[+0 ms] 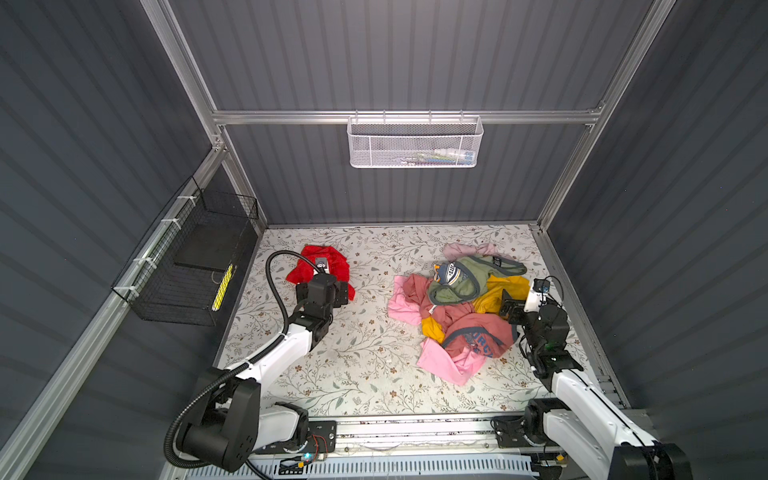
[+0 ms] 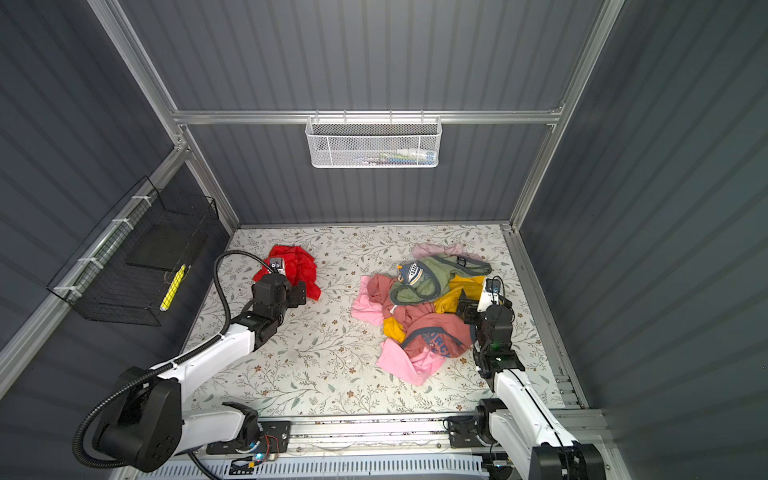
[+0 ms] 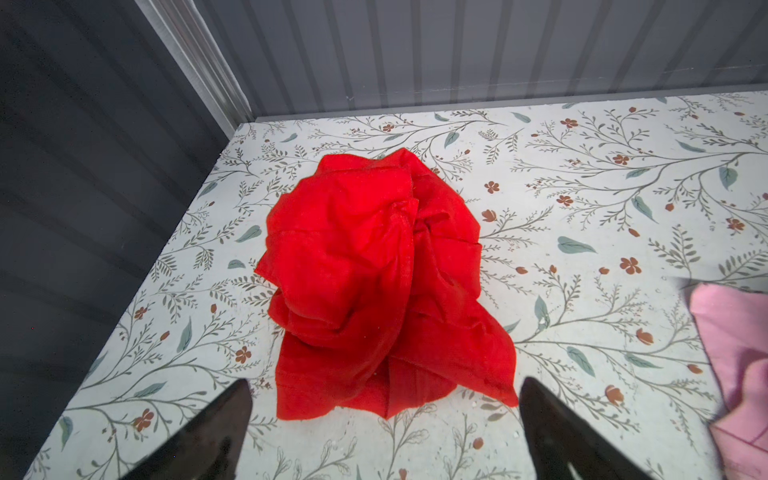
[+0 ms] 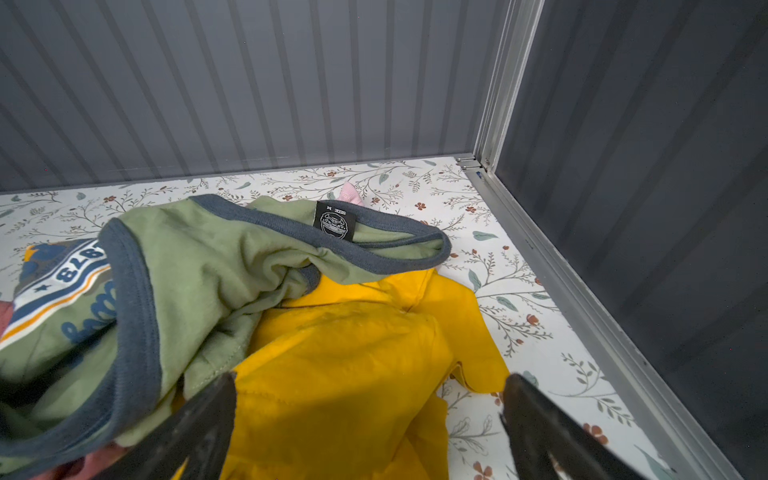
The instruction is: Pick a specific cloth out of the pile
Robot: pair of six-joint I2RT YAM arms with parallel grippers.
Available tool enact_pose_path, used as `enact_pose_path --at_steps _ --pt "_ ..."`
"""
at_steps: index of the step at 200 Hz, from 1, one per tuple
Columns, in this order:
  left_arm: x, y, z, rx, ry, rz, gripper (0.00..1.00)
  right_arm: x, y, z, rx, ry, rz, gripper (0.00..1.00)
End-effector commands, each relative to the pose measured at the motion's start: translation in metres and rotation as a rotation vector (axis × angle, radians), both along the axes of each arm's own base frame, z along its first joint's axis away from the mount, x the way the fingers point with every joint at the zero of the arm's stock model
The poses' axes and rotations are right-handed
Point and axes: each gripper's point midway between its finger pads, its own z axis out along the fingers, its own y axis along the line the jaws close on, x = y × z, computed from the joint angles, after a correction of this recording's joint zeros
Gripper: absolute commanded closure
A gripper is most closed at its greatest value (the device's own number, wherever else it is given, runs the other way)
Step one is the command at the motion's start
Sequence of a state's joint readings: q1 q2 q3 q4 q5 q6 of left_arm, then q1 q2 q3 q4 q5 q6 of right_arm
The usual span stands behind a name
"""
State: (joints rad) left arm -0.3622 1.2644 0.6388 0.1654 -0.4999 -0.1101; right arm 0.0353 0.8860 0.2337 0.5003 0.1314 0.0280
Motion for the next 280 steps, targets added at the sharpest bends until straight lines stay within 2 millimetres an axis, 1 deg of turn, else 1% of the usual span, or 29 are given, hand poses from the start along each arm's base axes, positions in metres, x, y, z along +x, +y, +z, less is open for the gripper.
enact_pose_path --at_steps 1,20,44,47,50,53,73,102,115,121,135,148,167,187,200,211,218,238,252,261,277,280 --pt "-0.004 0.005 0.006 -0.023 -0.052 0.036 0.00 0.006 0.000 0.019 -0.035 -0.109 0.007 0.01" --pt "-0.004 0.006 0.004 -0.016 -0.049 0.041 0.00 0.009 0.003 0.013 -0.031 -0.123 0.027 0.01" --pt "-0.005 0.008 0.003 -0.015 -0.065 0.046 0.00 0.017 0.008 0.005 -0.031 -0.136 0.051 0.01" --pt "-0.006 0.009 0.004 -0.015 -0.070 0.048 0.00 0.018 0.008 0.006 -0.032 -0.144 0.053 0.01" --pt "-0.006 0.009 0.005 -0.017 -0.075 0.049 0.00 0.021 0.009 -0.001 -0.033 -0.126 0.057 0.01" --pt "-0.006 0.010 0.005 -0.017 -0.079 0.053 0.00 0.022 0.009 -0.003 -0.035 -0.121 0.058 0.01" --pt "-0.008 0.012 0.006 -0.010 -0.096 0.055 0.00 0.031 0.010 -0.010 -0.049 -0.131 0.065 0.01" --pt "-0.011 0.019 0.001 0.020 -0.088 0.084 0.00 0.040 0.013 -0.023 -0.059 -0.119 0.083 0.01" --pt "-0.013 0.022 0.001 0.033 -0.098 0.095 0.00 0.041 0.009 -0.026 -0.054 -0.126 0.060 0.01" --pt "-0.013 0.024 0.000 0.044 -0.103 0.101 0.00 0.043 0.008 -0.030 -0.051 -0.114 0.057 0.01" --pt "-0.013 0.028 -0.001 0.072 -0.113 0.114 0.00 0.045 0.006 -0.029 -0.049 -0.114 0.049 0.01" --pt "-0.012 0.032 -0.003 0.101 -0.117 0.134 0.00 0.051 0.006 -0.033 -0.037 -0.075 0.057 0.01" --pt "-0.006 0.037 -0.006 0.153 -0.149 0.158 0.00 0.060 0.000 -0.036 -0.003 -0.030 0.050 0.01" --pt "0.005 0.042 -0.015 0.209 -0.168 0.174 0.00 0.065 -0.008 -0.039 0.047 0.005 0.046 0.01" --pt "0.011 0.045 -0.025 0.208 -0.169 0.174 0.00 0.065 -0.010 -0.039 0.057 0.007 0.043 0.01" --pt "0.014 0.052 -0.030 0.180 -0.191 0.197 0.00 0.065 -0.010 -0.040 0.058 0.008 0.044 0.01" --pt "0.014 0.056 -0.036 0.167 -0.194 0.187 0.00 0.065 -0.010 -0.039 0.060 0.007 0.046 0.01" --pt "0.010 0.070 -0.044 0.094 -0.253 0.202 0.00 0.065 -0.010 -0.039 0.066 0.007 0.051 0.01" --pt "0.006 0.078 -0.054 0.054 -0.258 0.215 0.00 0.065 -0.011 -0.040 0.067 0.007 0.051 0.01" --pt "0.010 0.075 -0.055 0.037 -0.280 0.176 0.00 0.065 -0.011 -0.039 0.067 0.007 0.052 0.01" --pt "0.014 0.069 -0.070 0.016 -0.234 0.113 0.00 0.065 -0.010 -0.040 0.068 0.007 0.054 0.01" --pt "0.016 0.069 -0.069 0.010 -0.243 0.105 0.01 0.065 -0.011 -0.040 0.069 0.007 0.053 0.01"
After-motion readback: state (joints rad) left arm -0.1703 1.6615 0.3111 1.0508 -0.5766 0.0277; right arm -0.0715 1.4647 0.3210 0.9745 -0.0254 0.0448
